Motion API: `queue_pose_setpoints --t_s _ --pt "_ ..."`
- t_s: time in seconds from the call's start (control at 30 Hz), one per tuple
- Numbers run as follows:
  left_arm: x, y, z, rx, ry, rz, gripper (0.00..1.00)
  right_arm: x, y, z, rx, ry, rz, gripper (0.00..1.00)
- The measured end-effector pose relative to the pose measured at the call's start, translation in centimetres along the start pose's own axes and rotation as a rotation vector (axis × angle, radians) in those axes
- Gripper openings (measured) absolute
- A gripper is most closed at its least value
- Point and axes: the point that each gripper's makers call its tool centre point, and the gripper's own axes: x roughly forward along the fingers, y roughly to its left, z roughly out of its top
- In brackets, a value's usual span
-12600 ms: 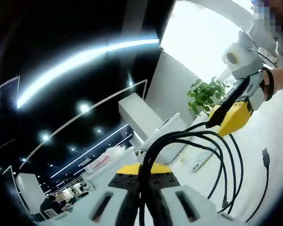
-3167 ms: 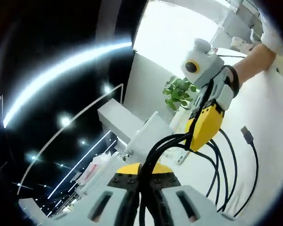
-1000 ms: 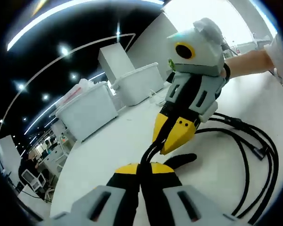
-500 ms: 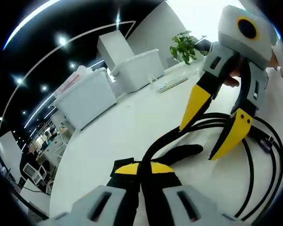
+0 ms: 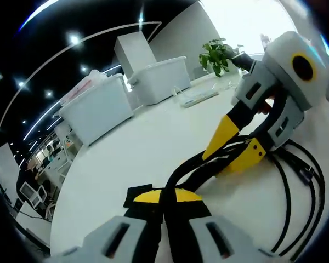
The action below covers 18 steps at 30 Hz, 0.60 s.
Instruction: Coil the Type-C to USB data cable on the desktop and secure it with Velcro straps.
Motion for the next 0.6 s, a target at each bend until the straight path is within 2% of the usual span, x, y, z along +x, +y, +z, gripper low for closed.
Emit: queue_pose_setpoints --t_s 0.1,0.13,0.2,0.37,0.47,0.6 --pt "-0.1 -0.4 0.1 0.018 -0.002 -0.023 0.08 -0.1 -0.2 0.9 -0.024 -0.028 -0.001 0.07" --pt "-0.1 -0.6 0.1 0.026 -0.002 -0.032 0.08 -0.1 -0.3 1.3 -0.053 -0.046 0.003 0.02" --pt "-0.3 -1.1 0.3 0.056 -0.013 -0.064 0.08 -0.4 -0.2 1.7 -0.139 -0.039 0.031 0.01" --pt "-1.1 -2.3 1.0 0.149 -0.069 -0.113 0.09 -1.1 -0.9 2.8 -0.068 -0.063 0.042 0.01" --pt "-1.4 -2.4 0.8 0.195 -0.074 -0.118 0.10 -1.3 -0.8 2.9 -0.045 -0.064 0.053 0.01" --pt "-2.0 -2.2 0.9 0.192 -0.087 -0.119 0.14 -1.4 -0.2 3.0 -0.044 -0.057 0.073 0.01"
